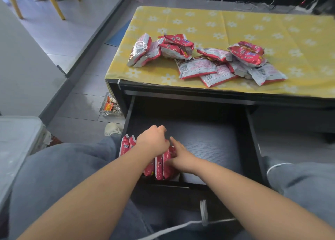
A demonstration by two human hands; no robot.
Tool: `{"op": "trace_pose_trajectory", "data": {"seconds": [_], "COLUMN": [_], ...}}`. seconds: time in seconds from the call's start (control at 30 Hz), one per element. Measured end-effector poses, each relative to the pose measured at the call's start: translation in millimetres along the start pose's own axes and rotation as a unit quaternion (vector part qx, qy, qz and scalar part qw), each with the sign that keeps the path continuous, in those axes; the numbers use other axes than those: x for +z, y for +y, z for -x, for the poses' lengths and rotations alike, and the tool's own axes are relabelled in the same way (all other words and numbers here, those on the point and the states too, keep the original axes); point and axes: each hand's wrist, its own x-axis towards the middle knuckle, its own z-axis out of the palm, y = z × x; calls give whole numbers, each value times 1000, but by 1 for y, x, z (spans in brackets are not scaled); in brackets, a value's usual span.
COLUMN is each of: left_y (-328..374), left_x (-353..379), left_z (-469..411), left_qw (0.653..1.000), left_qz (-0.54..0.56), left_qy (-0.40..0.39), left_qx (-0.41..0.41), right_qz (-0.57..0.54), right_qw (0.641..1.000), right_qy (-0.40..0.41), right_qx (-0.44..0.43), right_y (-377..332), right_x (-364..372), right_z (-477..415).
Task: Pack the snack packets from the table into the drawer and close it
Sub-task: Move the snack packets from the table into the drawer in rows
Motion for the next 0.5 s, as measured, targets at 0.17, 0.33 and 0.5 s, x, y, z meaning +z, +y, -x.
{"op": "trace_pose_trajectory", "data": {"seconds": [0.17, 0.33, 0.5], "left_y": [7, 22, 55], "left_x": [-4, -25, -51], "left_z": [-3, -9, -31], "left_qw": [996, 987, 981], "left_qz": [47, 67, 80], "left_qy": [56, 109, 142], "left_qx": [46, 95, 110], "right_qz": [160, 335, 365], "right_qw": [980, 912, 873], "right_qy": [102, 197, 297], "right_qx": [-58, -129, -128], "right_y": [-13, -34, -43], "right_x": [-46, -113, -183], "right_z": [12, 31, 38]}}
